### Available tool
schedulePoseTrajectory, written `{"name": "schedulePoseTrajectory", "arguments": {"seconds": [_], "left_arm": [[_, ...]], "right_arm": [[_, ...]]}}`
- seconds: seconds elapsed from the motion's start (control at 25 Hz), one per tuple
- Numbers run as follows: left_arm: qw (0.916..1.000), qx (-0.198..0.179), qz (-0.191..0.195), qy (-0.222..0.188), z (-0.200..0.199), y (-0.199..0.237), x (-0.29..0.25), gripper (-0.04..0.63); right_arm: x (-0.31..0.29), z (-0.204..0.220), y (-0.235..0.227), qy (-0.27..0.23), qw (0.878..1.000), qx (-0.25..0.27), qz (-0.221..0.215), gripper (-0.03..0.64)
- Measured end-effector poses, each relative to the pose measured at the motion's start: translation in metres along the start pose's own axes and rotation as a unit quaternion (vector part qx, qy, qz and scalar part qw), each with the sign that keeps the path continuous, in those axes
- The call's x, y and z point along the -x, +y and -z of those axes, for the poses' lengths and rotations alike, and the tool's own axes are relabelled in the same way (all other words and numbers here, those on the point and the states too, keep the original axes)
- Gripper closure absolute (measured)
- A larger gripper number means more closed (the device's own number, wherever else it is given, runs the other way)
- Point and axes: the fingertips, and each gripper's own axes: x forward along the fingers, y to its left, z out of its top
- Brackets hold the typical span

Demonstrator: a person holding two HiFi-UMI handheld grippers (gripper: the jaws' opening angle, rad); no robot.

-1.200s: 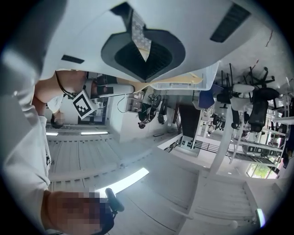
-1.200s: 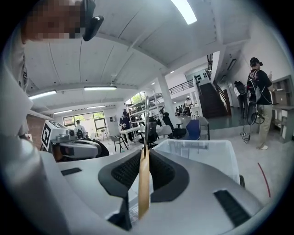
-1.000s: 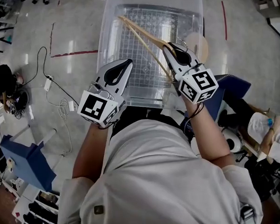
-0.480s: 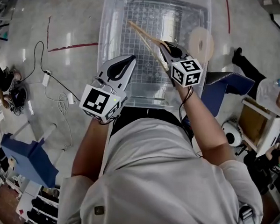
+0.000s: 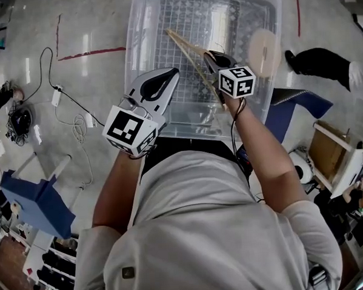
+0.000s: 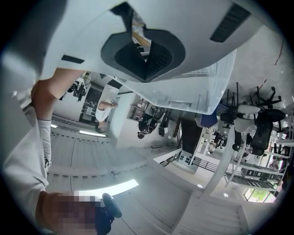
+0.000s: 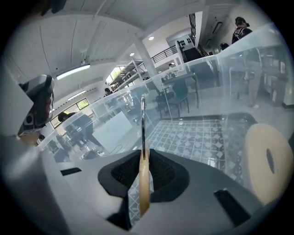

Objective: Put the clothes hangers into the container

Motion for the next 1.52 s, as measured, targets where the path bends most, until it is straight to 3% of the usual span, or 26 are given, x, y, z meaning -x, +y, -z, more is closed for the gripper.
{"name": "schedulePoseTrajectory", "arguments": {"seconds": [0.16, 0.48, 0.8, 1.0, 1.28, 1.52], "left_arm": [[1.0000, 0.004, 0.000, 0.004, 0.005, 0.005, 0.000, 0.579], [0.9998, 0.012, 0.003, 0.014, 0.017, 0.009, -0.004, 0.578], [0.9996, 0.015, 0.011, 0.024, 0.020, 0.009, -0.012, 0.579], [0.9993, 0.018, 0.013, 0.031, 0.024, 0.012, -0.018, 0.578], [0.9989, 0.022, 0.017, 0.037, 0.028, 0.013, -0.024, 0.579], [0.9990, 0.023, 0.017, 0.036, 0.031, 0.007, -0.025, 0.578]], "right_arm": [[-0.014, 0.014, -0.002, 0.021, 1.000, 0.002, -0.003, 0.551], [-0.032, 0.026, -0.036, 0.041, 0.998, -0.008, 0.046, 0.522], [-0.048, 0.044, -0.079, 0.095, 0.990, -0.031, 0.096, 0.418], [-0.054, 0.066, -0.094, 0.155, 0.981, -0.028, 0.111, 0.358], [-0.052, 0.081, -0.110, 0.195, 0.969, -0.021, 0.153, 0.351], [-0.050, 0.078, -0.106, 0.193, 0.970, -0.020, 0.148, 0.351]]}}
